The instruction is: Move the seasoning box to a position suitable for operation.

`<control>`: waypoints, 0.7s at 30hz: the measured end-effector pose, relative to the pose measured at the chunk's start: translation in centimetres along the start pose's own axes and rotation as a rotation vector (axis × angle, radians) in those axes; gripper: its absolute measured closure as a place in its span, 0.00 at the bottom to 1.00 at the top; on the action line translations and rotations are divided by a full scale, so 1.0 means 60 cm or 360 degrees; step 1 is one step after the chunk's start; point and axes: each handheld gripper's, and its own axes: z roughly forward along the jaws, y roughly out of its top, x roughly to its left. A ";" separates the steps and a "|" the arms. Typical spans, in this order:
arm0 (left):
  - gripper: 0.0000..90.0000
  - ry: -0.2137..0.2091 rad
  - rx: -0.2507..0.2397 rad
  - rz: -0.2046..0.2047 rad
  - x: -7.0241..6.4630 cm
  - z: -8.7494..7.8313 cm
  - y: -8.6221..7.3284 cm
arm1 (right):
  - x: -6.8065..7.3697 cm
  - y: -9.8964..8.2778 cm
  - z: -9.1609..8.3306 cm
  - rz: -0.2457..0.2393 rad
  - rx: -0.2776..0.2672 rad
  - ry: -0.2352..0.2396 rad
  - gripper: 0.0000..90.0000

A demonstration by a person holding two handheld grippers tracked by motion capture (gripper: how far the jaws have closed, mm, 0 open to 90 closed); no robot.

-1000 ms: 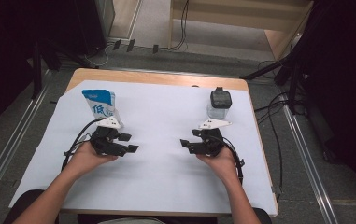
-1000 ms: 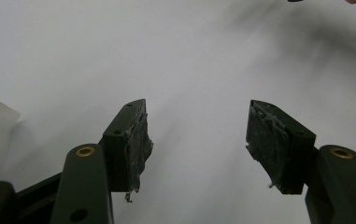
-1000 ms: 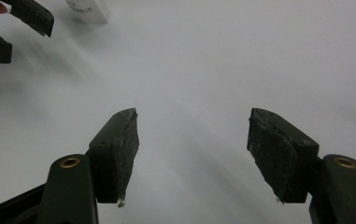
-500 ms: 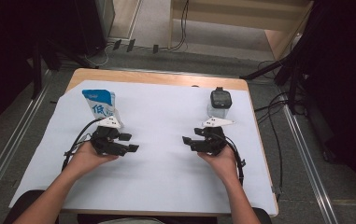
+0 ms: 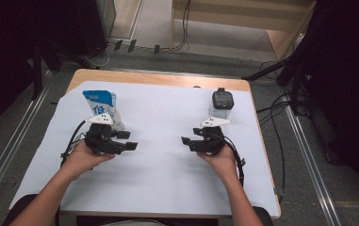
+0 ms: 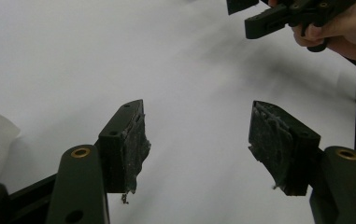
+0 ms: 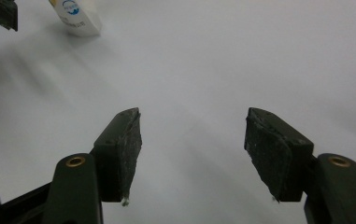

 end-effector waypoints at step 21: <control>0.42 0.0096 0.0129 0.0024 0.003 0.021 -0.021 | -0.063 0.007 -0.055 0.0168 -0.0136 -0.0281 0.32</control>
